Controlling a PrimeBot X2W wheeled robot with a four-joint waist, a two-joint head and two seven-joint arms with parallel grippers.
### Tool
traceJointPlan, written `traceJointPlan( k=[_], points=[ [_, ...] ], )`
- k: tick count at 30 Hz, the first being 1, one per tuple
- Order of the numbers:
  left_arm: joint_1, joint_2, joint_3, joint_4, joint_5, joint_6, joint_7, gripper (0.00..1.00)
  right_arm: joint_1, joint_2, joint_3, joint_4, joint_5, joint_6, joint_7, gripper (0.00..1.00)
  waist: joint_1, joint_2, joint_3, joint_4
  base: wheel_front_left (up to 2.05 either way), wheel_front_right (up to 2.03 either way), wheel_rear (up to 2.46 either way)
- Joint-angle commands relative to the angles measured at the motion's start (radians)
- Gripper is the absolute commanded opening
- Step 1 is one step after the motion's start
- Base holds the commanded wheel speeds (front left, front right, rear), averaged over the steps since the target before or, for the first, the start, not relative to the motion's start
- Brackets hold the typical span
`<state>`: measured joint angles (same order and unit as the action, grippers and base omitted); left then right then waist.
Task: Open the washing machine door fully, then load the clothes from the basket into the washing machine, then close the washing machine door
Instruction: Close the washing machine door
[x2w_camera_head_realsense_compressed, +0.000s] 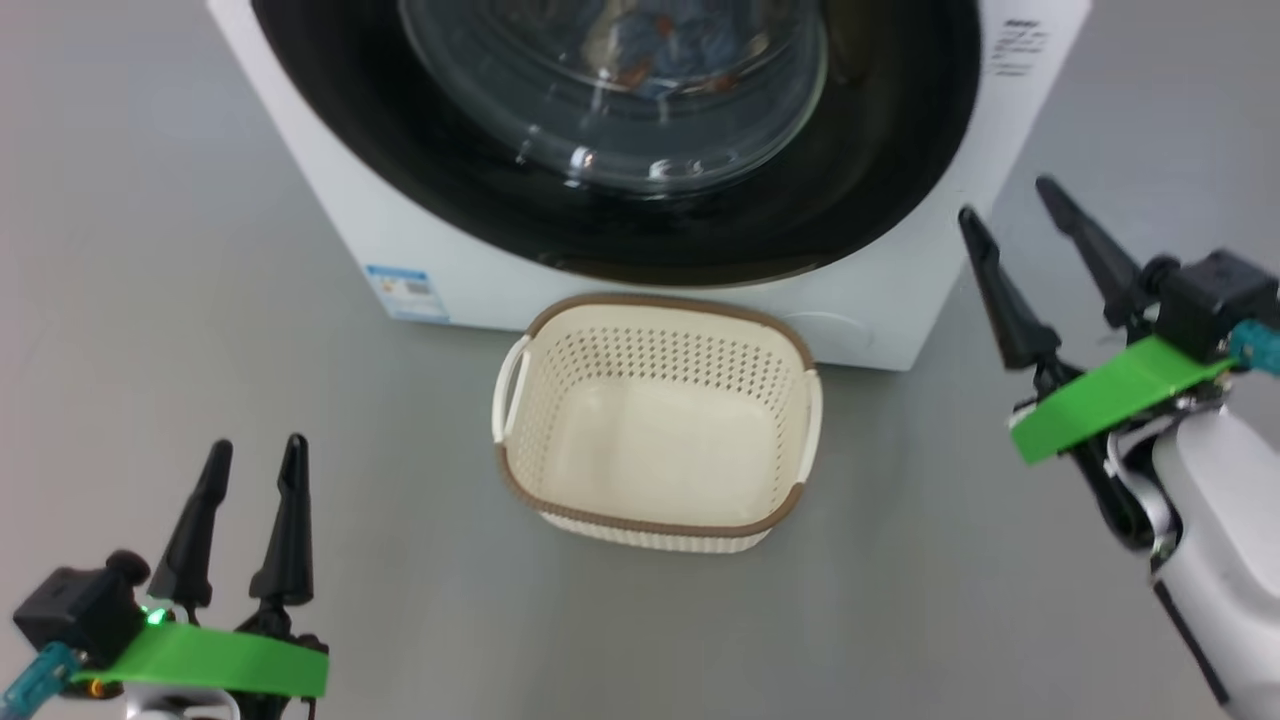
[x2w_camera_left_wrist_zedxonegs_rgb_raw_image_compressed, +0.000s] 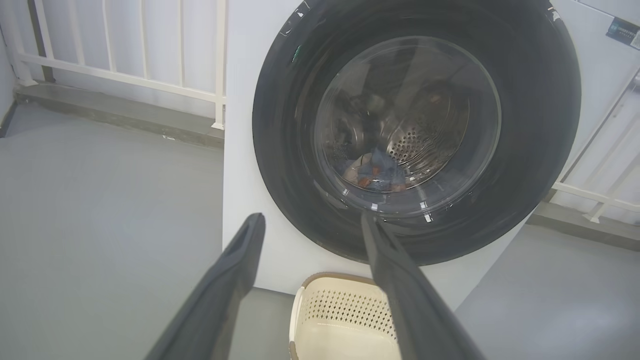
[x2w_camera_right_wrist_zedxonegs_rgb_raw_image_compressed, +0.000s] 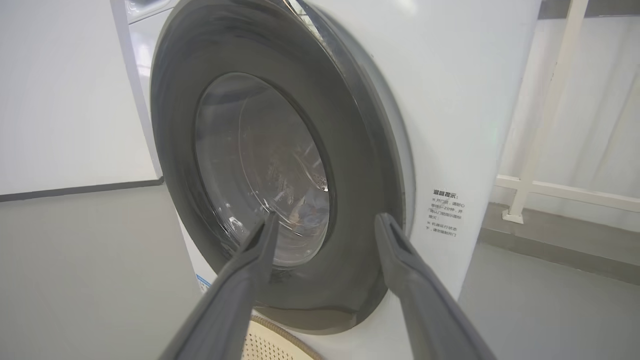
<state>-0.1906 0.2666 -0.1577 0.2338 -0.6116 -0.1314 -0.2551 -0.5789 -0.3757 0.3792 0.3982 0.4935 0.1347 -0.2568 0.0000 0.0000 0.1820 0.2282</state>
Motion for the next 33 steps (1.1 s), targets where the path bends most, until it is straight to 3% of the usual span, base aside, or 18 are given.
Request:
traceJointPlan(
  k=[1, 13, 33],
  points=[
    [0.000, 0.031, 0.042, -0.019, 0.014, 0.001, -0.007, 1.00, 0.036, 0.005, -0.003, -0.037, 0.004, -0.004, -0.005, 1.00, 0.0000, 0.0000, -0.068, -0.071, 0.00, 0.00, 0.00],
    [0.051, -0.003, 0.071, -0.039, 0.016, 0.001, -0.007, 1.00, 0.215, 0.051, -0.065, -0.144, 0.000, -0.004, -0.005, 1.00, 0.0000, 0.0000, -0.138, -0.184, 0.00, 0.00, 0.00],
    [0.086, -0.028, 0.102, -0.039, 0.066, 0.001, -0.007, 1.00, 0.405, 0.096, -0.178, -0.211, -0.027, -0.004, -0.005, 1.00, 0.0000, 0.0000, -0.182, -0.268, 0.00, 0.00, 0.00]
  ],
)
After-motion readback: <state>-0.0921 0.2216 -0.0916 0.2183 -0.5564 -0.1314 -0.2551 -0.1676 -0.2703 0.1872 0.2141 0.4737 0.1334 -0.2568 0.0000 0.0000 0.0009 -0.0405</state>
